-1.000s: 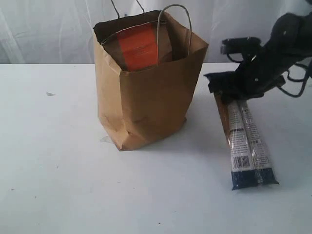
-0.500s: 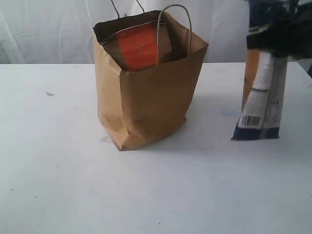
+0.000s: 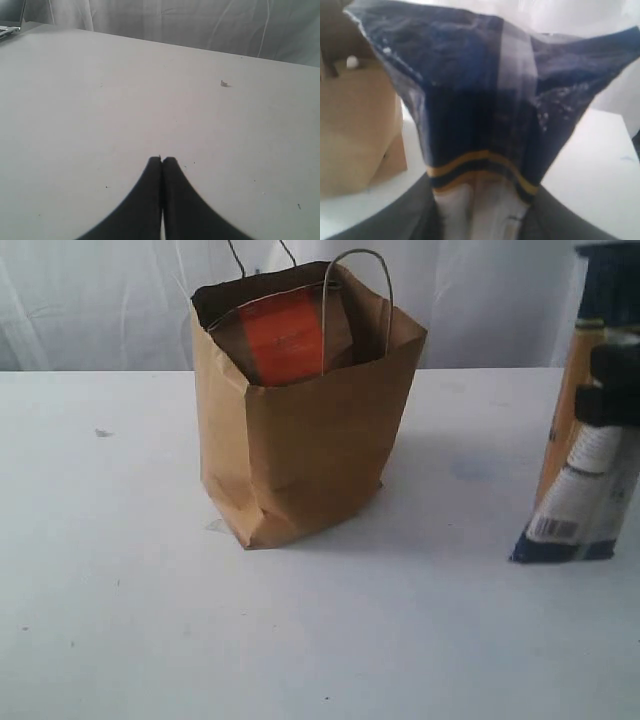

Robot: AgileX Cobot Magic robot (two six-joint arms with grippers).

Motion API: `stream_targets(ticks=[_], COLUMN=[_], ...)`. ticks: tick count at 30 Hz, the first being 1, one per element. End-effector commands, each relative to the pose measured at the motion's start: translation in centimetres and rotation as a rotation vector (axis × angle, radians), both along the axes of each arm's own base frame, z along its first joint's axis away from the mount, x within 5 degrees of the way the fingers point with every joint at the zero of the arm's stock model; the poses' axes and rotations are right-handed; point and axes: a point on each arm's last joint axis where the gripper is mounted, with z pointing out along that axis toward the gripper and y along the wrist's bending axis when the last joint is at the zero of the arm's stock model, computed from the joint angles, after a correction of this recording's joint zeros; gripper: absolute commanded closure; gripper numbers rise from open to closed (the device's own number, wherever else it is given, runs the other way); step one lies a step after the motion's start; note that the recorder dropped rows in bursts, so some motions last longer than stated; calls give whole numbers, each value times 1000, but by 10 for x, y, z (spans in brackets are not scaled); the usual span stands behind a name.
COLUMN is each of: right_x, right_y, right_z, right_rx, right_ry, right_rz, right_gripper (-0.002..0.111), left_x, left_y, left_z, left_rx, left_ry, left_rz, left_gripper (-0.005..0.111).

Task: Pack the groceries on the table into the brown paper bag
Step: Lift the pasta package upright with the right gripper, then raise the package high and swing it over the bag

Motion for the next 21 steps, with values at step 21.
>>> stream_targets(ticks=[21], right_x=[-3], right_y=[9], right_z=[130], right_rx=[402], right_ry=[-850], right_rz=[155], right_gripper=[108], left_x=[0], left_y=[0], left_z=[-1], left_rx=[3], left_ry=[-4], left_rz=[-2], left_gripper=[107])
